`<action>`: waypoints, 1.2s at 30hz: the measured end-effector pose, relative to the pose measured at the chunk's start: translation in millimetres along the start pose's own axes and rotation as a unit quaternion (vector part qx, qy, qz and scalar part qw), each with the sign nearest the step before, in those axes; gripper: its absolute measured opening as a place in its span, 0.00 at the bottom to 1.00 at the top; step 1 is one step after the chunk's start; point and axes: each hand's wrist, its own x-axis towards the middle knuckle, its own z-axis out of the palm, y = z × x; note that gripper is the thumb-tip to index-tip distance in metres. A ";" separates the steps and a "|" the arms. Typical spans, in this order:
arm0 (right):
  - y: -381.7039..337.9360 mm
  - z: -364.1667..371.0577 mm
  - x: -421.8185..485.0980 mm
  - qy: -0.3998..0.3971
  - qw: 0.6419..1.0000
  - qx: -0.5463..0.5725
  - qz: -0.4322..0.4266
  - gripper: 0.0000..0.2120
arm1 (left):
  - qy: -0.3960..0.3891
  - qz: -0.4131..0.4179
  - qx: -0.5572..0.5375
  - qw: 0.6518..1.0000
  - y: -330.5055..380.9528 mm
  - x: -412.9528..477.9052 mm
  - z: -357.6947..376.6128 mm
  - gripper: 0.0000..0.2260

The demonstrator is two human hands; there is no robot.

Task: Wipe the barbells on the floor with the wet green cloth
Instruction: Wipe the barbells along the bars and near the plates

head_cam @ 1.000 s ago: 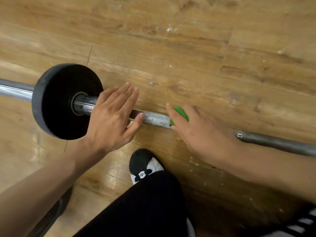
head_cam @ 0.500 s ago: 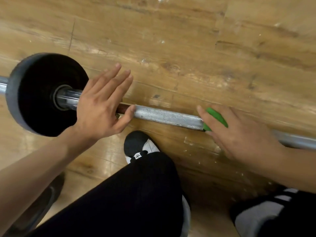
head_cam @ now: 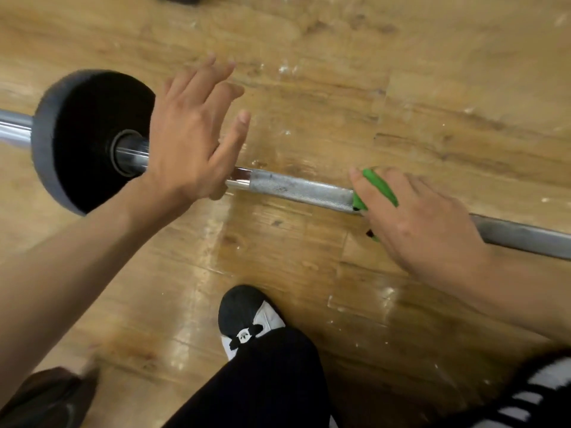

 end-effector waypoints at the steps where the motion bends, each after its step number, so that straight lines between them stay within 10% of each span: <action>1: -0.6 2.8 12.3 0.013 1.000 -0.012 0.008 0.22 | 0.005 -0.005 -0.002 1.000 0.8 12.8 1.1 0.26; 12: 50.9 14.8 77.0 0.016 1.000 -0.016 -0.006 0.47 | 0.031 -0.018 0.034 0.999 -21.9 40.6 35.4 0.23; 20: 78.7 20.0 114.7 0.081 0.996 -0.032 0.035 0.24 | 0.090 -0.024 0.034 0.995 -31.8 107.6 57.5 0.25; 26: 46.8 38.9 210.5 0.097 0.995 -0.038 0.000 0.27 | 0.115 0.000 0.025 0.993 -39.6 138.1 64.0 0.23; 36: 132.8 12.1 118.4 0.027 0.998 -0.057 -0.002 0.44 | 0.112 -0.043 0.010 0.993 -36.9 145.3 66.9 0.21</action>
